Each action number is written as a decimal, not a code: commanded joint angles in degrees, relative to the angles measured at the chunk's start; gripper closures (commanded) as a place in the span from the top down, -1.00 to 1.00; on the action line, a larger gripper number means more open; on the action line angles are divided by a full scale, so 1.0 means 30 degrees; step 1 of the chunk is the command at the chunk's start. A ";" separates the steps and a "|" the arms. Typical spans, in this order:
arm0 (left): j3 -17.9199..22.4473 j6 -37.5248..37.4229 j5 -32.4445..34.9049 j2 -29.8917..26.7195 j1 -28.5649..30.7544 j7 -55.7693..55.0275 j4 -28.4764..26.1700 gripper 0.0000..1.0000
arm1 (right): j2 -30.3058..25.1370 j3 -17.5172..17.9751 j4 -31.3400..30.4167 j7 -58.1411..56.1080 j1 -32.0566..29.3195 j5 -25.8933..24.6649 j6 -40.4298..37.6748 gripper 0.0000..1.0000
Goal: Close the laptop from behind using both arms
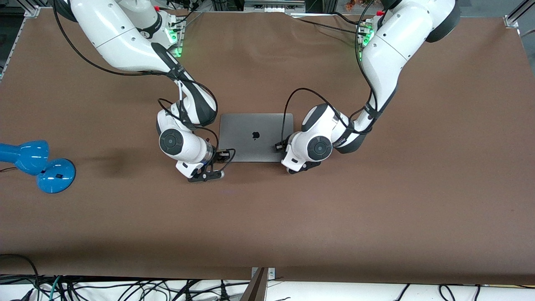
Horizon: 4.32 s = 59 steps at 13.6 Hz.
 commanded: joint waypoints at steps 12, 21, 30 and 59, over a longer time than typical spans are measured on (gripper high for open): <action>0.0121 -0.0192 0.0659 -0.0330 0.0333 -0.0002 0.0655 0.99 | -0.2445 0.0081 0.3096 -0.0239 -0.0464 -0.0171 -0.8208 -0.06; 0.0034 -0.3738 0.0748 -0.3548 0.0422 0.0174 -0.0600 1.00 | -0.6459 -0.1380 0.3914 -0.0415 -0.1695 -0.1694 -1.0963 1.00; -0.0025 -0.3768 0.0603 -1.1426 0.0830 0.2248 -0.7511 1.00 | -0.8629 -0.4105 0.5765 -0.2755 -0.3100 -0.1928 -1.2521 1.00; 0.8027 -1.0360 0.2507 -1.7763 0.3179 1.4558 -0.3417 1.00 | -0.8953 -0.5603 0.7259 -0.3432 -0.3247 -0.0551 -1.7091 1.00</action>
